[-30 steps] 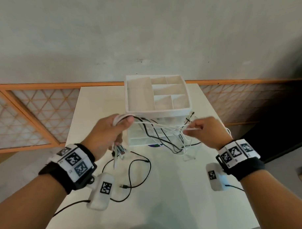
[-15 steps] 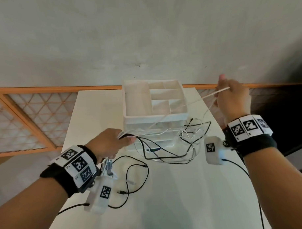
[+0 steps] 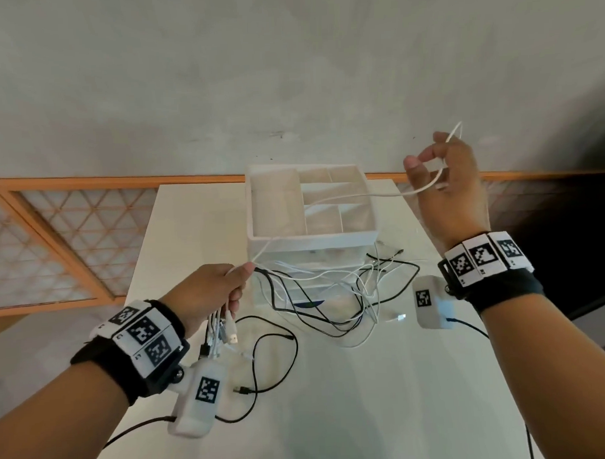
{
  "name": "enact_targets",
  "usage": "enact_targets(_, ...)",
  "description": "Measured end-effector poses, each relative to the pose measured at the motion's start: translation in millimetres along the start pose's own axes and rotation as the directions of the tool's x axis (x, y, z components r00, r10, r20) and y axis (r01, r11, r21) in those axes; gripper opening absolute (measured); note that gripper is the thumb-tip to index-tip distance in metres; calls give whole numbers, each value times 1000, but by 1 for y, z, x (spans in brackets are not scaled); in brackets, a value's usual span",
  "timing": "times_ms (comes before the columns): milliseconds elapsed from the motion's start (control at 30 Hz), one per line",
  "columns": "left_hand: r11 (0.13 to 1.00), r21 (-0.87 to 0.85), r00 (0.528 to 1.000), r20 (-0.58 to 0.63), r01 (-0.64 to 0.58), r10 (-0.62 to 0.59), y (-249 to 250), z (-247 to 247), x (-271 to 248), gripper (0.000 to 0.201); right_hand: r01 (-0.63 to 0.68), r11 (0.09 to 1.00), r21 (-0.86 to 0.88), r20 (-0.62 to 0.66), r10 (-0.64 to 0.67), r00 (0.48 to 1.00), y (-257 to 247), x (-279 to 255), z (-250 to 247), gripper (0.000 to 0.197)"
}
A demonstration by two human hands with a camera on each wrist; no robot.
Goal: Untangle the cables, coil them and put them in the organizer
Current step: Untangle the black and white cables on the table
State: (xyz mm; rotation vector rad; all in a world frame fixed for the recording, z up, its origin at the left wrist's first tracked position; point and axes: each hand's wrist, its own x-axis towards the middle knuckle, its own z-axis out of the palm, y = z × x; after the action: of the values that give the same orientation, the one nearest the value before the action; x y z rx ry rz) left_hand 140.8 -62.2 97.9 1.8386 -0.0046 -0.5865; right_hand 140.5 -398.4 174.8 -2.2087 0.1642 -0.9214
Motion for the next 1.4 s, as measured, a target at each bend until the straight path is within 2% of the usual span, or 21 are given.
enact_targets(100, 993, -118, 1000, -14, 13, -14, -4, 1, 2, 27, -46, 998, 40, 108, 42, 993, 11, -8, -1, 15)
enact_targets(233, 965, -257, 999, 12, 51, -49, -4, -1, -1, 11, -213, 962, -169, 321, 258, 911, 45, -42, 4, 20)
enact_targets(267, 960, -274, 998, 14, 55, -53, -3, -2, -1, 9, -235, 930, -282, 389, 334, 858, 58, -54, 6, 25)
enact_targets(300, 961, -272, 999, 12, 53, -52, -2, -2, -2, 9, -225, 883, -412, 479, 420, 770, 71, -68, 7, 36)
enact_targets(367, 978, -208, 999, 3, 32, -32, 2, -1, -4, 17, -137, 804, -578, 663, 561, 495, 85, -90, 8, 68)
enact_targets(400, 988, -152, 1000, -3, 19, -20, 5, -1, -5, 26, -111, 803, -586, 719, 578, 385, 83, -95, 8, 77)
enact_targets(433, 996, -90, 1000, -6, 9, -9, 9, -1, -6, 35, -108, 829, -549, 760, 549, 348, 75, -96, 8, 78)
enact_targets(467, 999, -37, 1000, -3, -2, 2, 12, 1, -7, 44, -98, 872, -481, 789, 478, 386, 63, -95, 9, 76)
enact_targets(533, 999, 22, 999, 32, -35, 34, 21, 8, -10, 53, -78, 955, -285, 788, 280, 549, 30, -92, 14, 73)
enact_targets(600, 993, 66, 991, 96, -95, 89, 32, 20, -14, 51, -71, 995, -66, 740, 97, 665, -14, -93, 26, 77)
enact_targets(700, 940, 254, 969, 149, -230, 196, 42, 35, -21, 45, 16, 996, 83, 698, -70, 713, -46, -113, 58, 48)
enact_targets(767, 877, 364, 948, 171, -314, 268, 40, 34, -25, 50, 2, 999, 47, 716, -35, 698, -28, -128, 77, 28)
enact_targets(900, 836, 442, 940, 242, -326, 239, 18, 7, -35, 41, 43, 930, -365, 710, 248, 659, 27, -126, 68, 20)
enact_targets(967, 778, 555, 951, 250, -293, 179, -1, -5, -33, 48, -20, 853, -521, 559, 360, 747, 48, -120, 55, 12)
enact_targets(1033, 709, 659, 967, 204, -251, 152, -21, -7, -27, 45, -86, 827, -556, 448, 385, 807, 59, -120, 52, 20)
enact_targets(1067, 683, 697, 976, 159, -218, 149, -31, -5, -23, 45, -85, 829, -553, 461, 389, 797, 60, -123, 55, 29)
enact_targets(1167, 679, 732, 994, -20, -57, 105, -55, 0, -13, 44, 28, 883, -469, 655, 326, 682, 45, -150, 70, 66)
enact_targets(1233, 720, 693, 994, -100, 37, 45, -63, 1, -8, 36, 119, 946, -302, 736, 152, 660, 23, -175, 78, 55)
enact_targets(1267, 747, 662, 993, -113, 63, 17, -63, 2, -7, 36, 173, 959, -226, 779, 72, 623, 12, -188, 84, 42)
enact_targets(1333, 785, 615, 994, -108, 72, -7, -57, 4, -8, 40, 256, 957, -134, 893, 4, 450, -6, -213, 99, 28)
enact_targets(1400, 787, 615, 996, -94, 58, 0, -50, 7, -10, 43, 323, 936, -140, 964, 54, 261, -10, -234, 117, 33)
